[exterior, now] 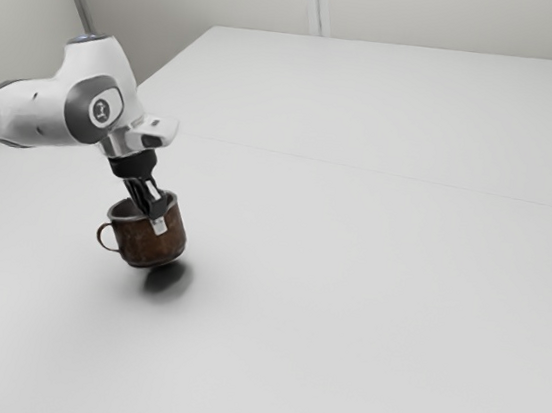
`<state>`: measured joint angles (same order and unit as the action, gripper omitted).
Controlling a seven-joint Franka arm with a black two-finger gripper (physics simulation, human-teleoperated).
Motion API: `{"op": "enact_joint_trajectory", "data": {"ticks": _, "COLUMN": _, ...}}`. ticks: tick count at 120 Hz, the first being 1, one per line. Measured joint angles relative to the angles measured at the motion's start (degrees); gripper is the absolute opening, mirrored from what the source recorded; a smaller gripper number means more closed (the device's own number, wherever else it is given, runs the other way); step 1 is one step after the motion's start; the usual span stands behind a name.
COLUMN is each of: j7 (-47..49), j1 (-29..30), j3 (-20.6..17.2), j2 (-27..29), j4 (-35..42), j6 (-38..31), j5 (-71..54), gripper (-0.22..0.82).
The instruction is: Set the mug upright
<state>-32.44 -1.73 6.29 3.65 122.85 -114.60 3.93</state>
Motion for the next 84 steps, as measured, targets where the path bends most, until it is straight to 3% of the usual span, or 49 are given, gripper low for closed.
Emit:
{"op": "enact_joint_trajectory", "data": {"ticks": 27, "j7": 11.19, "j1": -4.33, "j3": 0.04, "j2": 0.06, "j4": 4.46, "j6": -6.02, "j5": -9.28, "gripper": -0.18}}
{"op": "enact_joint_trajectory", "data": {"ticks": 84, "j7": 29.05, "j1": -14.18, "j3": -0.22, "j2": -6.06, "j4": 3.02, "j6": -14.66, "j5": -10.65, "gripper": -0.18}}
